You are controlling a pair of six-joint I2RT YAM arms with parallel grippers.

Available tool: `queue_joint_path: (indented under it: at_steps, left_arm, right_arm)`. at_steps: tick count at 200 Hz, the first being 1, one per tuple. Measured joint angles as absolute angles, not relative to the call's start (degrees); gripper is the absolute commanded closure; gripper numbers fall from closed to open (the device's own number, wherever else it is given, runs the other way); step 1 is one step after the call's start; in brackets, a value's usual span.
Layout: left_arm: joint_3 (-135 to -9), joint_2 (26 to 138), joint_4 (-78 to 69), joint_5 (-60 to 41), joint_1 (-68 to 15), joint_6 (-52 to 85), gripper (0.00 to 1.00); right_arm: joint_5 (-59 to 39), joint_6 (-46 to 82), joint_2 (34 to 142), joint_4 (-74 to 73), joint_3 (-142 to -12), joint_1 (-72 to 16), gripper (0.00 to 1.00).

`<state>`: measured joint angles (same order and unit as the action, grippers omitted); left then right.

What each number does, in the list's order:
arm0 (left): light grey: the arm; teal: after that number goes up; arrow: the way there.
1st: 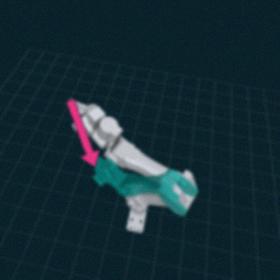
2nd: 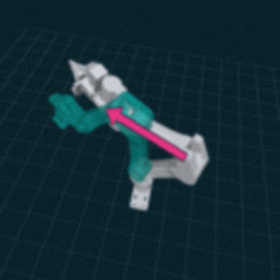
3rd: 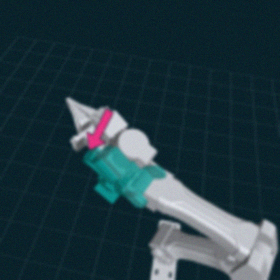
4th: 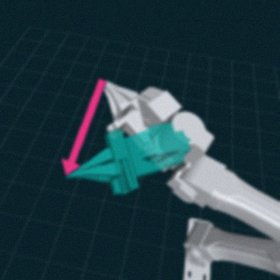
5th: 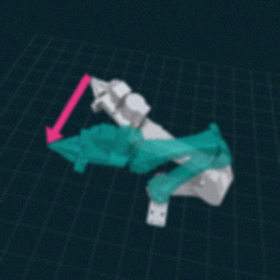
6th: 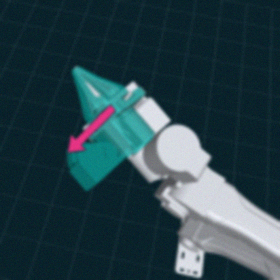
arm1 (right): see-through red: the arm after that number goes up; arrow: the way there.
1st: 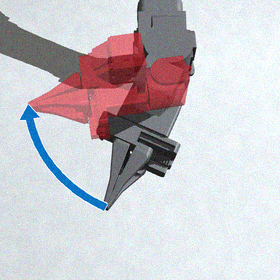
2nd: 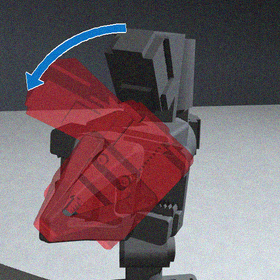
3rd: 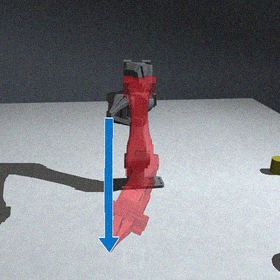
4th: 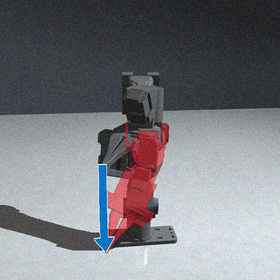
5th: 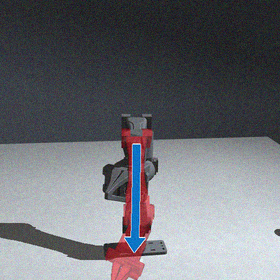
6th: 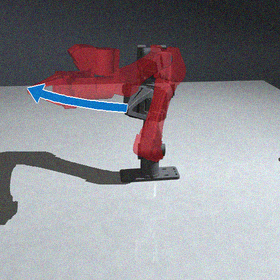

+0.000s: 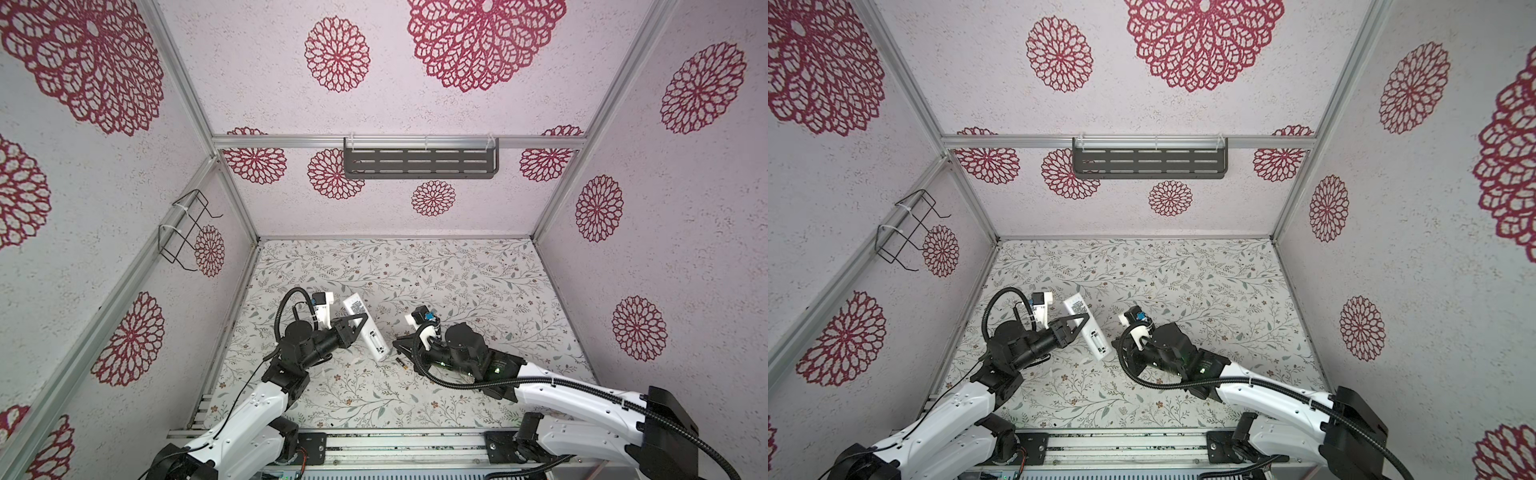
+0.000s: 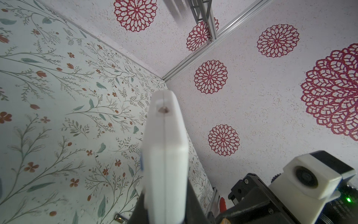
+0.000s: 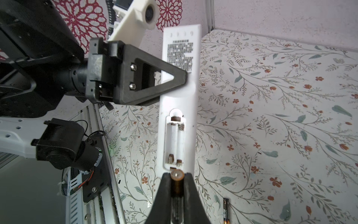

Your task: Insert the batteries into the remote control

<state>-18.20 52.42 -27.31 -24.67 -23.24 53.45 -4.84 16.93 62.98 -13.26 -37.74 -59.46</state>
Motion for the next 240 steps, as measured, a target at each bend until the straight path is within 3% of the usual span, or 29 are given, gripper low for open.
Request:
queue_joint_path:
  at_steps: [240]
  left_arm:
    - [-17.41, 49.93, -29.93, -26.52, -23.24, 54.70, 1.00]
  right_arm:
    - [-6.24, 15.68, 73.08, -23.66, -41.78, -60.75, 1.00]
